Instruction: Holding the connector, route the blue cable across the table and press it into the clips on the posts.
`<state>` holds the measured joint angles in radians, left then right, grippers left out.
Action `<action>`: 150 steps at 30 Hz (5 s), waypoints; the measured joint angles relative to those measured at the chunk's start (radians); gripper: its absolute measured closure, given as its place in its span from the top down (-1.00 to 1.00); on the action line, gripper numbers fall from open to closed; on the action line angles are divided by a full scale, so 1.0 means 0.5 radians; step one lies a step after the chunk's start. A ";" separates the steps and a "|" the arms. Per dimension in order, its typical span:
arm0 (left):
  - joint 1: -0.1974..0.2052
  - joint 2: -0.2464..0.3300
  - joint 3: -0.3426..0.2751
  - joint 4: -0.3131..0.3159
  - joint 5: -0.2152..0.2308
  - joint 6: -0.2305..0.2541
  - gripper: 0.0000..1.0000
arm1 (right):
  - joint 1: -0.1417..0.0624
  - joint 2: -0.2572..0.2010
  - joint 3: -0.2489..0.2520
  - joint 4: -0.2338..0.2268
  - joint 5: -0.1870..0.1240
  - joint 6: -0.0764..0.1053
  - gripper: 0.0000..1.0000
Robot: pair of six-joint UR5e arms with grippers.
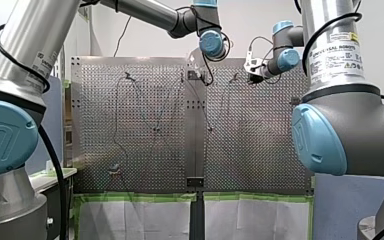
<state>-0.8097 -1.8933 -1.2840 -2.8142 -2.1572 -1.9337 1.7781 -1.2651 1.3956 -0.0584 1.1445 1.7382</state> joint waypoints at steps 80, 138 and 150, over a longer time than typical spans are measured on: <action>0.010 0.452 -1.378 0.969 -0.089 0.243 1.00 | 0.023 0.003 0.000 -0.003 0.003 -0.002 -1.00; 0.030 0.448 -2.032 0.989 0.049 0.232 1.00 | 0.017 0.003 0.000 0.000 0.000 0.003 -1.00; 0.030 0.448 -2.032 0.989 0.049 0.232 1.00 | 0.017 0.003 -0.001 0.000 0.000 0.003 -1.00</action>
<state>-0.7950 -1.6695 -2.3000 -2.3196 -2.1329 -1.8177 1.7864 -1.2634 1.3953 -0.0584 1.1445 1.7398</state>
